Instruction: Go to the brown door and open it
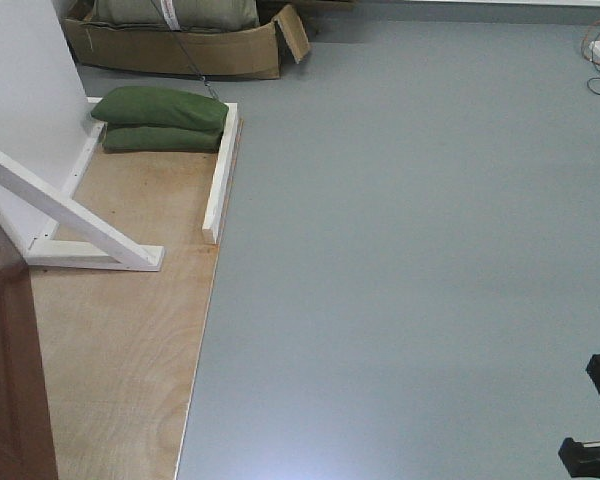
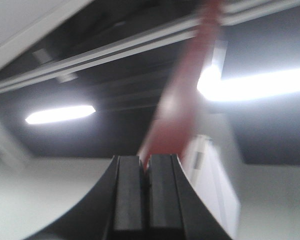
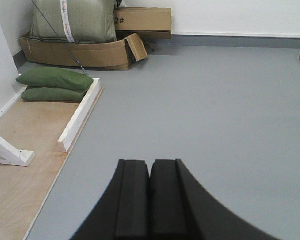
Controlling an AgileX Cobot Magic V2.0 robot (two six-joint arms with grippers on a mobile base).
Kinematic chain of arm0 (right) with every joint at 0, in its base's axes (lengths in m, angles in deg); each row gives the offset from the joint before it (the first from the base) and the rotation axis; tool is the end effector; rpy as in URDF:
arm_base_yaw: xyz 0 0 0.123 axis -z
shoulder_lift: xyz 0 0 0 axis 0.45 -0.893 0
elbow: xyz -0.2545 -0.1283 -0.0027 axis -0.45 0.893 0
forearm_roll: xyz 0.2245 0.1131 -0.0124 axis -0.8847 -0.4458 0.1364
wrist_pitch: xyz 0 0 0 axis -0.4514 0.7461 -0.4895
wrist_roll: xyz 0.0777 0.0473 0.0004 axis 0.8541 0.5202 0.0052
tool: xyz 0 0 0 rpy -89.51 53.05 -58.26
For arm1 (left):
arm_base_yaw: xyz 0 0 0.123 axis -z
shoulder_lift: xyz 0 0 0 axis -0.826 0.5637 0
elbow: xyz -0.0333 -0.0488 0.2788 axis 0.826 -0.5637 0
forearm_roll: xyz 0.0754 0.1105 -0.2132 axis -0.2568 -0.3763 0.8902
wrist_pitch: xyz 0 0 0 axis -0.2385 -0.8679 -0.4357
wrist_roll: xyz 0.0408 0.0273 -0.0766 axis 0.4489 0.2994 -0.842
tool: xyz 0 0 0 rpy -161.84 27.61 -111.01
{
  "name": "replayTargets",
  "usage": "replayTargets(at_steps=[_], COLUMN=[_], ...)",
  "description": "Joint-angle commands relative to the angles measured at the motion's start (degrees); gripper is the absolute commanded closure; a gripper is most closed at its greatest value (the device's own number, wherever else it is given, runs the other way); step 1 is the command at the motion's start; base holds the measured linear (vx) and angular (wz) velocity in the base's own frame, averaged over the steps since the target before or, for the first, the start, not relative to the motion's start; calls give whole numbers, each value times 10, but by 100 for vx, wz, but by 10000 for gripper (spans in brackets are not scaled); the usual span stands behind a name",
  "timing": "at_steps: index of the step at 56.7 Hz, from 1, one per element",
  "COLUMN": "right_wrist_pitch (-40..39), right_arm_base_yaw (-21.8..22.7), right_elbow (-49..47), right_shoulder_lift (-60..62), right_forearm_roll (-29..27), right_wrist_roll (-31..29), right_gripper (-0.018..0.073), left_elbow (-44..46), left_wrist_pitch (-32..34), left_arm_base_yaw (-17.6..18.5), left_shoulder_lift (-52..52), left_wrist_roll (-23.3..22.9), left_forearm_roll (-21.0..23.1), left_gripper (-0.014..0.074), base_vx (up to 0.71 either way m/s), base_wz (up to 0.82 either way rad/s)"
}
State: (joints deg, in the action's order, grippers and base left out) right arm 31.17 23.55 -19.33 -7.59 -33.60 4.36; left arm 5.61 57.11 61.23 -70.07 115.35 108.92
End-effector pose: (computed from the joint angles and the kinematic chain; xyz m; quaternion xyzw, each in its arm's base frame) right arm 0.0521 0.0052 0.1690 -0.0272 0.8079 0.0291 0.5880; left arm -0.0215 0.0523 0.3137 -0.2602 0.1542 0.1200 0.9456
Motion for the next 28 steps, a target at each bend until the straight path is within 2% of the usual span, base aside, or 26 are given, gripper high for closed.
replayTargets(at_steps=[1,16,22,28], right_wrist_pitch=[-44,-44,-44,-44], right_arm_base_yaw=[1,1,1,1], right_elbow=[2,2,2,2], right_shoulder_lift=[3,3,3,3], right_forearm_roll=[4,4,4,4], right_wrist_roll=[-5,-5,-5,-5], right_gripper=[559,559,559,559], left_elbow=[68,234,281,309], left_wrist_pitch=[87,80,65,42], left_arm_base_yaw=[0,0,1,1], left_shoulder_lift=[40,128,160,187], left_wrist_roll=[17,168,212,230], left_forearm_roll=[92,293,368,412], left_gripper=[600,600,600,600], base_vx=[0,0,0,0], base_wz=[0,0,0,0])
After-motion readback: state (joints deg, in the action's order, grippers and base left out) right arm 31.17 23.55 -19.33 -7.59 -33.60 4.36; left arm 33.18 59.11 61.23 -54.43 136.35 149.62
